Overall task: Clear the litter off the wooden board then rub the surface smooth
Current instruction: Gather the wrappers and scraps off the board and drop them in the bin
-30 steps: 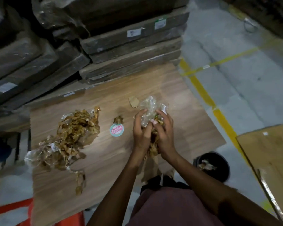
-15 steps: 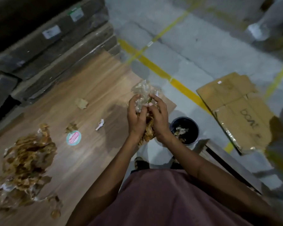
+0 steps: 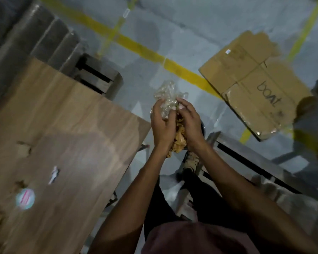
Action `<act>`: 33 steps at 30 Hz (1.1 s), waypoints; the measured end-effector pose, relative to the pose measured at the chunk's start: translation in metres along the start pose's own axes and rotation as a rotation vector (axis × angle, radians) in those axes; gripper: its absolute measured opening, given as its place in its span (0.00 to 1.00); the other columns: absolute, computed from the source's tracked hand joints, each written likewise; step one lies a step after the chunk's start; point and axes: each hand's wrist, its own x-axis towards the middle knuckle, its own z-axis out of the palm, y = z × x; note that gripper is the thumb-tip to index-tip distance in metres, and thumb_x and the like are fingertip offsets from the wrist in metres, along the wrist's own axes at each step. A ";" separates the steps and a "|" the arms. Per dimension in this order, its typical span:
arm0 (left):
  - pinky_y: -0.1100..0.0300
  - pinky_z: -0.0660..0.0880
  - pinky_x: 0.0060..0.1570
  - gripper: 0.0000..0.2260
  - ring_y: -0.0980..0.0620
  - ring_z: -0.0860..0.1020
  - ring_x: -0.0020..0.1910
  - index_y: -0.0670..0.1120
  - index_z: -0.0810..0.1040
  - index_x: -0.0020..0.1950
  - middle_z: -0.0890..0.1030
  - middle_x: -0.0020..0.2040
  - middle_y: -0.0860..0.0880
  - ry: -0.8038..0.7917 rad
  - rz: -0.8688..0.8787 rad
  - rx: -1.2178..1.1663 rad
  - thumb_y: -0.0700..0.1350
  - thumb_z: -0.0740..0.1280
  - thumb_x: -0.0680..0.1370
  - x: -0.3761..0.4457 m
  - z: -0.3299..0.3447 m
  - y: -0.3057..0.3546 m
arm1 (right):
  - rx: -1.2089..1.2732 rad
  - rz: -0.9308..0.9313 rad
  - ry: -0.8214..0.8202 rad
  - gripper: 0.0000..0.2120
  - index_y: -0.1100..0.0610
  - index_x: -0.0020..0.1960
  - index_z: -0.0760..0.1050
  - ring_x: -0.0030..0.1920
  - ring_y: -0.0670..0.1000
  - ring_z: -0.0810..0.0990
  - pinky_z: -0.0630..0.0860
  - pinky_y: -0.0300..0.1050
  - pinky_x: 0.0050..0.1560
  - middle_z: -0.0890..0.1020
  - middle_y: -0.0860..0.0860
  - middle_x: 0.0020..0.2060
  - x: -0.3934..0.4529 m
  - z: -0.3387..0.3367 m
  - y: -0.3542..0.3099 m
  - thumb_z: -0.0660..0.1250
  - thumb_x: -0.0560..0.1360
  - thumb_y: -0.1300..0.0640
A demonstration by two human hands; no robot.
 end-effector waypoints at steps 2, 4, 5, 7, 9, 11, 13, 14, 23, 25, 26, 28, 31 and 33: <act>0.60 0.73 0.64 0.22 0.54 0.74 0.68 0.49 0.71 0.74 0.75 0.70 0.51 -0.051 -0.075 0.040 0.53 0.63 0.80 0.019 0.034 -0.026 | -0.021 0.051 0.053 0.12 0.53 0.65 0.79 0.58 0.40 0.82 0.77 0.35 0.56 0.82 0.49 0.60 0.032 -0.023 0.022 0.62 0.84 0.60; 0.58 0.75 0.64 0.22 0.53 0.75 0.67 0.50 0.71 0.73 0.75 0.70 0.51 -0.111 -0.149 0.059 0.53 0.64 0.80 0.038 0.067 -0.057 | -0.030 0.098 0.116 0.13 0.57 0.66 0.78 0.54 0.35 0.82 0.76 0.32 0.53 0.82 0.44 0.57 0.062 -0.045 0.050 0.61 0.84 0.62; 0.58 0.75 0.63 0.21 0.53 0.76 0.66 0.50 0.71 0.73 0.76 0.69 0.51 -0.143 -0.176 0.077 0.52 0.64 0.81 0.048 0.084 -0.075 | -0.031 0.118 0.153 0.13 0.58 0.66 0.78 0.53 0.34 0.82 0.76 0.31 0.53 0.82 0.43 0.57 0.078 -0.056 0.068 0.62 0.84 0.62; 0.59 0.75 0.61 0.20 0.52 0.77 0.64 0.50 0.70 0.73 0.77 0.68 0.50 -0.203 -0.233 0.120 0.51 0.64 0.82 0.069 0.116 -0.115 | -0.030 0.165 0.207 0.13 0.58 0.67 0.78 0.53 0.34 0.82 0.75 0.30 0.53 0.82 0.43 0.57 0.110 -0.077 0.109 0.62 0.84 0.61; 0.56 0.77 0.61 0.20 0.50 0.78 0.62 0.51 0.69 0.74 0.77 0.66 0.49 -0.264 -0.305 0.149 0.53 0.64 0.82 0.089 0.145 -0.164 | -0.010 0.232 0.222 0.13 0.56 0.66 0.78 0.55 0.38 0.82 0.76 0.32 0.53 0.83 0.45 0.57 0.141 -0.097 0.157 0.63 0.84 0.60; 0.50 0.78 0.63 0.22 0.50 0.79 0.61 0.54 0.69 0.73 0.78 0.66 0.49 -0.302 -0.373 0.198 0.57 0.64 0.80 0.106 0.170 -0.217 | -0.018 0.293 0.249 0.13 0.55 0.66 0.79 0.57 0.44 0.83 0.77 0.37 0.55 0.83 0.46 0.57 0.171 -0.115 0.206 0.63 0.83 0.57; 0.46 0.77 0.63 0.23 0.48 0.78 0.62 0.54 0.69 0.74 0.78 0.66 0.48 -0.337 -0.417 0.262 0.58 0.64 0.80 0.122 0.193 -0.268 | -0.120 0.311 0.268 0.13 0.53 0.65 0.79 0.56 0.43 0.82 0.77 0.35 0.55 0.83 0.44 0.54 0.199 -0.132 0.258 0.64 0.83 0.55; 0.46 0.77 0.63 0.23 0.48 0.78 0.62 0.53 0.68 0.74 0.78 0.66 0.48 -0.349 -0.417 0.287 0.58 0.64 0.80 0.128 0.201 -0.293 | -0.175 0.300 0.268 0.12 0.52 0.64 0.79 0.56 0.42 0.82 0.78 0.36 0.56 0.83 0.42 0.54 0.211 -0.140 0.285 0.63 0.83 0.54; 0.46 0.38 0.77 0.23 0.51 0.38 0.82 0.62 0.47 0.82 0.39 0.84 0.52 -0.666 -0.073 0.865 0.57 0.46 0.87 0.126 0.219 -0.470 | -0.783 0.051 0.039 0.26 0.54 0.77 0.65 0.73 0.56 0.70 0.69 0.60 0.72 0.73 0.54 0.73 0.259 -0.200 0.477 0.54 0.83 0.45; 0.45 0.36 0.77 0.24 0.47 0.33 0.81 0.62 0.42 0.83 0.36 0.83 0.49 -0.808 -0.021 1.108 0.57 0.43 0.87 0.130 0.212 -0.495 | -0.953 0.067 -0.021 0.29 0.55 0.79 0.61 0.76 0.61 0.65 0.66 0.64 0.73 0.68 0.56 0.77 0.258 -0.209 0.496 0.55 0.82 0.44; 0.44 0.37 0.78 0.24 0.44 0.33 0.81 0.61 0.41 0.83 0.37 0.84 0.46 -0.870 -0.013 1.227 0.56 0.43 0.87 0.133 0.209 -0.503 | -1.015 0.079 -0.069 0.31 0.55 0.80 0.59 0.77 0.62 0.62 0.64 0.65 0.73 0.65 0.57 0.79 0.257 -0.211 0.501 0.56 0.80 0.44; 0.41 0.41 0.78 0.25 0.41 0.36 0.82 0.59 0.43 0.83 0.42 0.84 0.42 -0.939 0.022 1.421 0.53 0.47 0.87 0.139 0.209 -0.511 | -1.135 0.103 -0.152 0.36 0.55 0.81 0.56 0.79 0.64 0.57 0.61 0.68 0.73 0.59 0.56 0.81 0.256 -0.205 0.504 0.57 0.77 0.43; 0.42 0.56 0.75 0.25 0.40 0.60 0.79 0.57 0.58 0.82 0.62 0.79 0.39 -0.866 0.121 1.585 0.46 0.56 0.85 0.143 0.217 -0.501 | -1.231 0.206 -0.184 0.36 0.52 0.83 0.54 0.80 0.64 0.54 0.57 0.67 0.75 0.56 0.55 0.82 0.259 -0.196 0.503 0.60 0.80 0.41; 0.49 0.70 0.62 0.17 0.41 0.78 0.64 0.51 0.73 0.72 0.77 0.67 0.41 -0.852 0.155 1.613 0.43 0.57 0.84 0.145 0.221 -0.485 | -1.261 0.241 -0.161 0.33 0.49 0.82 0.58 0.79 0.64 0.56 0.59 0.65 0.75 0.56 0.56 0.82 0.261 -0.195 0.497 0.64 0.80 0.43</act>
